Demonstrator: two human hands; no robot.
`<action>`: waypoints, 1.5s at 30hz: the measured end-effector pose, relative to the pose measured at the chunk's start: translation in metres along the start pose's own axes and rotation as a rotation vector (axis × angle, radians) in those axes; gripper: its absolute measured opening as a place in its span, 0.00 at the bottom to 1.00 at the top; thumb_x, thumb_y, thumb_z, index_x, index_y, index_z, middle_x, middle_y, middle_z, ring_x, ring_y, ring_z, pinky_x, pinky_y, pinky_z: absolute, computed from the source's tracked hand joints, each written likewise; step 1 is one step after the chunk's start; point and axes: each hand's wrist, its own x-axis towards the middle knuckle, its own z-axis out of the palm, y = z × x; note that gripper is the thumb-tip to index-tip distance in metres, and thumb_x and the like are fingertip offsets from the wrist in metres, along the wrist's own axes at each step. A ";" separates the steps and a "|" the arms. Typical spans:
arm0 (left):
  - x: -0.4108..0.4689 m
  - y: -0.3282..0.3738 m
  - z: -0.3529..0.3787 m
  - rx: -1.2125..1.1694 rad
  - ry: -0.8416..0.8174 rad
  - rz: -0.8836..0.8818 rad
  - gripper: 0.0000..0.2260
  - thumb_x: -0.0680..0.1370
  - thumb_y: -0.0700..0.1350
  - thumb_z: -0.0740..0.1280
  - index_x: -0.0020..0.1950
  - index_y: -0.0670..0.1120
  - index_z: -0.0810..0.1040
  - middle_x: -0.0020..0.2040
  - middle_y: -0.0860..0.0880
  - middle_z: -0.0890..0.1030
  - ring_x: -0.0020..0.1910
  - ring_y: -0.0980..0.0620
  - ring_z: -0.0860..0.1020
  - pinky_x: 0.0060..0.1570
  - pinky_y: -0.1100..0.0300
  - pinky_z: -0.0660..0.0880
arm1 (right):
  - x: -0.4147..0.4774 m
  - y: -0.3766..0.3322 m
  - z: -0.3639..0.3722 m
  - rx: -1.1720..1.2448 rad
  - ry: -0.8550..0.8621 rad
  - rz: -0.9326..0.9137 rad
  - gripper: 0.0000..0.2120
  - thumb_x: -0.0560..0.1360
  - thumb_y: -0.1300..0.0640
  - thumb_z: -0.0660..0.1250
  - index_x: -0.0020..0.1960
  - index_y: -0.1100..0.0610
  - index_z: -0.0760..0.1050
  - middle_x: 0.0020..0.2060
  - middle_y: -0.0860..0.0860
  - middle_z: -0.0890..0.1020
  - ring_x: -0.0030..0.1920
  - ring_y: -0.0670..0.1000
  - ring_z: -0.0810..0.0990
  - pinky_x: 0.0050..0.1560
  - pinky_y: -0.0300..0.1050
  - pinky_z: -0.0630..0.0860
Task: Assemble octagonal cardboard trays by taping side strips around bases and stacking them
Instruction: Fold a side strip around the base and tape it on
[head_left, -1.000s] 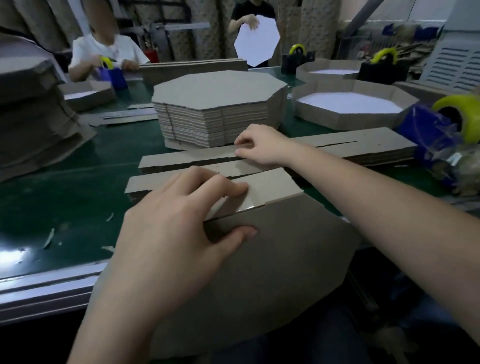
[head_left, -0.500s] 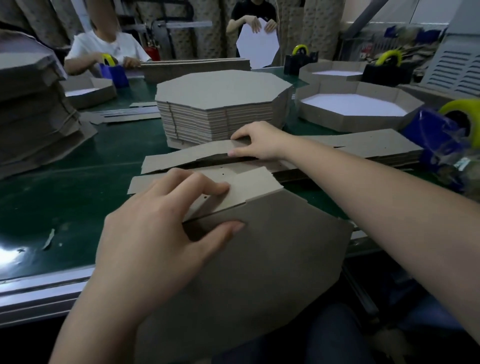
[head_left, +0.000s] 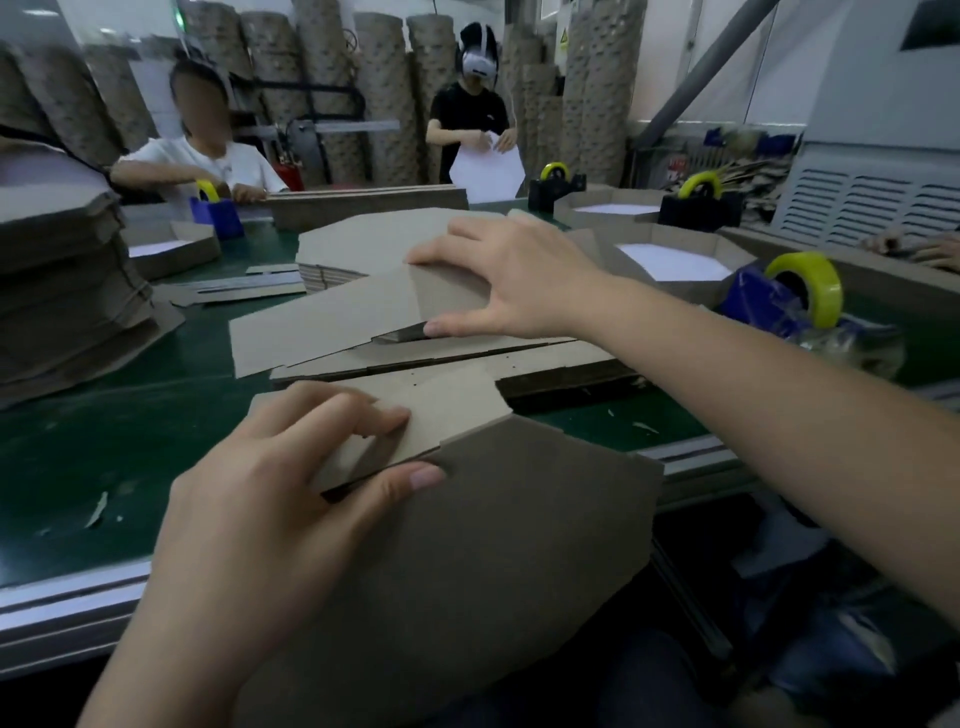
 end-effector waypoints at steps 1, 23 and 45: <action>-0.002 0.003 -0.002 -0.012 0.015 0.006 0.17 0.68 0.67 0.66 0.47 0.57 0.81 0.51 0.60 0.79 0.52 0.53 0.80 0.46 0.46 0.77 | -0.005 -0.004 -0.012 -0.015 0.018 -0.024 0.30 0.72 0.31 0.62 0.68 0.47 0.70 0.54 0.48 0.76 0.54 0.53 0.76 0.51 0.48 0.69; -0.033 0.064 0.027 -0.496 0.181 0.091 0.10 0.67 0.48 0.76 0.45 0.50 0.81 0.50 0.55 0.82 0.52 0.65 0.77 0.52 0.76 0.68 | -0.185 -0.046 -0.235 -0.395 -0.006 0.114 0.27 0.77 0.36 0.52 0.74 0.42 0.64 0.59 0.47 0.74 0.53 0.50 0.75 0.43 0.51 0.75; -0.045 0.009 0.069 -0.603 0.022 -0.062 0.10 0.68 0.53 0.73 0.48 0.58 0.81 0.54 0.54 0.81 0.56 0.57 0.79 0.53 0.71 0.72 | -0.254 -0.018 -0.073 0.772 0.146 0.507 0.20 0.71 0.46 0.71 0.61 0.46 0.76 0.52 0.45 0.78 0.54 0.42 0.76 0.54 0.31 0.71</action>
